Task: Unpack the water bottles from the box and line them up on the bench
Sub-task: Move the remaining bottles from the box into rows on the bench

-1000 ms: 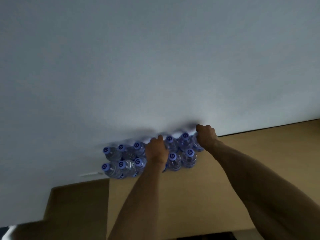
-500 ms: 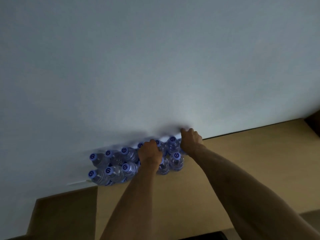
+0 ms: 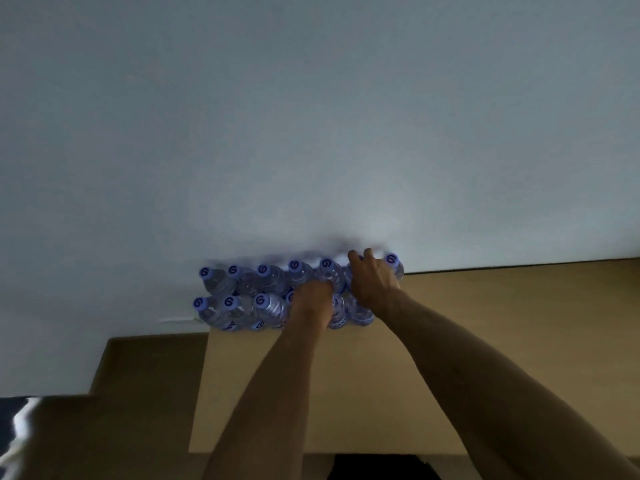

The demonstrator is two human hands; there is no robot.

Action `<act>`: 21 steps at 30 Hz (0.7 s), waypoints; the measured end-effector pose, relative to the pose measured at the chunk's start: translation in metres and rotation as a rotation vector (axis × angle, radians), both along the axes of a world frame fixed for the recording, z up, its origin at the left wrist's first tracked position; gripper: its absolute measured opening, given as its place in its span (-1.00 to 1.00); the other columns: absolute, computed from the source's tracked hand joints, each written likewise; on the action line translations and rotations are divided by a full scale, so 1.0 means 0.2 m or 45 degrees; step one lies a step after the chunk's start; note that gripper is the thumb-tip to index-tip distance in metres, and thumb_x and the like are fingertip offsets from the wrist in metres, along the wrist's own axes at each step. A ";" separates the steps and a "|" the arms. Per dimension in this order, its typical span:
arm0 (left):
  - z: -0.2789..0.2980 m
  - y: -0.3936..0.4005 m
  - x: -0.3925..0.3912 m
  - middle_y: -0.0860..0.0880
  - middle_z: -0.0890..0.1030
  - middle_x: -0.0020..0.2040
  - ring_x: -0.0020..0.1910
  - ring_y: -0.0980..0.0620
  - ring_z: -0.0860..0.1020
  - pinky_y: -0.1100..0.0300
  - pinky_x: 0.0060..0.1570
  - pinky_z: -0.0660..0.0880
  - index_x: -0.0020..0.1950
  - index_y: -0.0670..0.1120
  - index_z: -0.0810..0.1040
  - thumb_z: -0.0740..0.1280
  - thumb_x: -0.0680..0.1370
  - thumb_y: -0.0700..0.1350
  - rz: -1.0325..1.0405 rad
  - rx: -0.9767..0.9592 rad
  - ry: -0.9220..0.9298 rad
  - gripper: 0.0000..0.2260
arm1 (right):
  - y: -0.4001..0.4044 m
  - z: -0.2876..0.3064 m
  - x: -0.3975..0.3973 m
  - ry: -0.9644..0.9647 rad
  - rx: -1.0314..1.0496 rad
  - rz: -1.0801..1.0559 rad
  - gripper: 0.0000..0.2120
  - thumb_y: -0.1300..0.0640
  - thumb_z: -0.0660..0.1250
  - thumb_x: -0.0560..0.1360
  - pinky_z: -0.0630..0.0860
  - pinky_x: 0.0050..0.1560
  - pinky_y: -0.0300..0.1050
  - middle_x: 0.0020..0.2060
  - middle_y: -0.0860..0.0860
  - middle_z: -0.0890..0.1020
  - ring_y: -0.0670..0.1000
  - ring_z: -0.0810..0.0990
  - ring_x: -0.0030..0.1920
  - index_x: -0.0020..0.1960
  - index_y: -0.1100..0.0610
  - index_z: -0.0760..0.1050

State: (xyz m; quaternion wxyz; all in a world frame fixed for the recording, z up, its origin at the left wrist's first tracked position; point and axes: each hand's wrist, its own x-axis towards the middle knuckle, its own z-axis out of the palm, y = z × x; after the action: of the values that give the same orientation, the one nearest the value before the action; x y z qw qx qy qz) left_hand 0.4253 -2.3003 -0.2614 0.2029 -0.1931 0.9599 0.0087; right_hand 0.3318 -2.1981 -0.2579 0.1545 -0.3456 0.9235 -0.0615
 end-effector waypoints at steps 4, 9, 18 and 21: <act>0.01 0.05 -0.02 -0.15 0.62 0.15 0.17 -0.12 0.58 0.08 0.11 0.51 0.17 -0.18 0.58 0.25 0.60 -0.22 0.056 -0.037 -0.023 -0.81 | 0.06 -0.03 0.01 -0.036 -0.046 0.025 -0.53 0.21 0.30 0.48 0.48 -0.16 0.04 0.16 0.19 0.46 0.24 0.59 0.07 0.35 0.14 0.26; 0.02 0.06 -0.03 -0.13 0.64 0.11 0.13 -0.11 0.60 0.08 0.09 0.52 0.12 -0.16 0.60 0.28 0.59 -0.22 0.048 -0.061 -0.012 -0.84 | 0.08 -0.02 -0.01 0.031 -0.089 0.051 -0.67 0.26 0.25 0.46 0.45 -0.23 0.01 0.02 0.16 0.59 0.21 0.62 -0.01 0.21 0.15 0.38; 0.03 0.00 -0.02 -0.08 0.58 0.15 0.13 -0.10 0.56 0.05 0.07 0.47 0.20 -0.07 0.50 0.26 0.59 -0.12 -0.049 0.017 0.142 -0.81 | 0.06 -0.04 0.04 -0.182 0.059 0.203 -0.64 0.08 0.34 0.42 0.57 0.08 -0.01 0.13 0.11 0.57 0.13 0.59 0.12 0.19 0.12 0.50; 0.06 -0.06 0.05 -0.12 0.51 0.25 0.21 -0.13 0.50 0.00 0.14 0.47 0.31 -0.06 0.41 0.31 0.54 -0.08 -0.177 -0.163 0.112 -0.65 | 0.03 -0.04 0.05 -0.149 0.171 0.159 -0.62 0.15 0.36 0.46 0.55 0.13 -0.01 0.21 0.12 0.53 0.13 0.57 0.17 0.27 0.13 0.46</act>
State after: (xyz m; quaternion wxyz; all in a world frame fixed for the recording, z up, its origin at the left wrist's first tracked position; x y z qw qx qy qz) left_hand 0.4358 -2.3132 -0.2504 0.1479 -0.1380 0.9776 -0.0584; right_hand 0.3409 -2.1926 -0.2654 0.2345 -0.3871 0.8917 -0.0100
